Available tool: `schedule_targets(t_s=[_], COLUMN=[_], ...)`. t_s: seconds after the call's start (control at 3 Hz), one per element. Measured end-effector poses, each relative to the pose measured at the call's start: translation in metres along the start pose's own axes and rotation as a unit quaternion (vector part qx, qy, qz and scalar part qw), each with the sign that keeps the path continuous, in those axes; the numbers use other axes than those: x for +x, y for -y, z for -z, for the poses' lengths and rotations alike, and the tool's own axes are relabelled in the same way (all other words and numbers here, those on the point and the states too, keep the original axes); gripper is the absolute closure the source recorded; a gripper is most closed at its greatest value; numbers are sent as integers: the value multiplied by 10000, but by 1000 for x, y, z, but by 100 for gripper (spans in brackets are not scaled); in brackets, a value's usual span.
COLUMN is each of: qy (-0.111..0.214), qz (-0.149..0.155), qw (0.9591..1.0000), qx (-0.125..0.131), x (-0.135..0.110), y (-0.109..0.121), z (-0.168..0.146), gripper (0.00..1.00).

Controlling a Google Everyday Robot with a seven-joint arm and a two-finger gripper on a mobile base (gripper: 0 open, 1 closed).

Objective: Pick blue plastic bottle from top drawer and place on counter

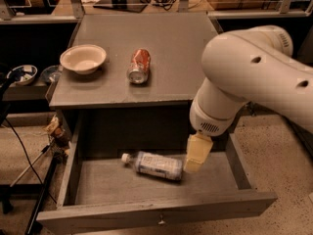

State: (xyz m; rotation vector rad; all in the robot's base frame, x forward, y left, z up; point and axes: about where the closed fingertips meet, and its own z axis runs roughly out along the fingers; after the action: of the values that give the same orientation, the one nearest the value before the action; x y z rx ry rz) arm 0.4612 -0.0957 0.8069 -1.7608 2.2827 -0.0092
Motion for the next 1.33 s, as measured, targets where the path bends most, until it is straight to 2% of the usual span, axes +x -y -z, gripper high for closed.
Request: schedule_targets(t_s=[0.33,0.67,1.0,1.33], qy=[99,113,164,170], qz=[102,114,221,140], qw=[9993,9991,9979,9980], qx=[-350,-390,-580,-597], x=[-19,-23,-41,-41], y=[-17,-19,-31,-31], z=[-36,-42,-74,-80], gripper=[0,0,0,0])
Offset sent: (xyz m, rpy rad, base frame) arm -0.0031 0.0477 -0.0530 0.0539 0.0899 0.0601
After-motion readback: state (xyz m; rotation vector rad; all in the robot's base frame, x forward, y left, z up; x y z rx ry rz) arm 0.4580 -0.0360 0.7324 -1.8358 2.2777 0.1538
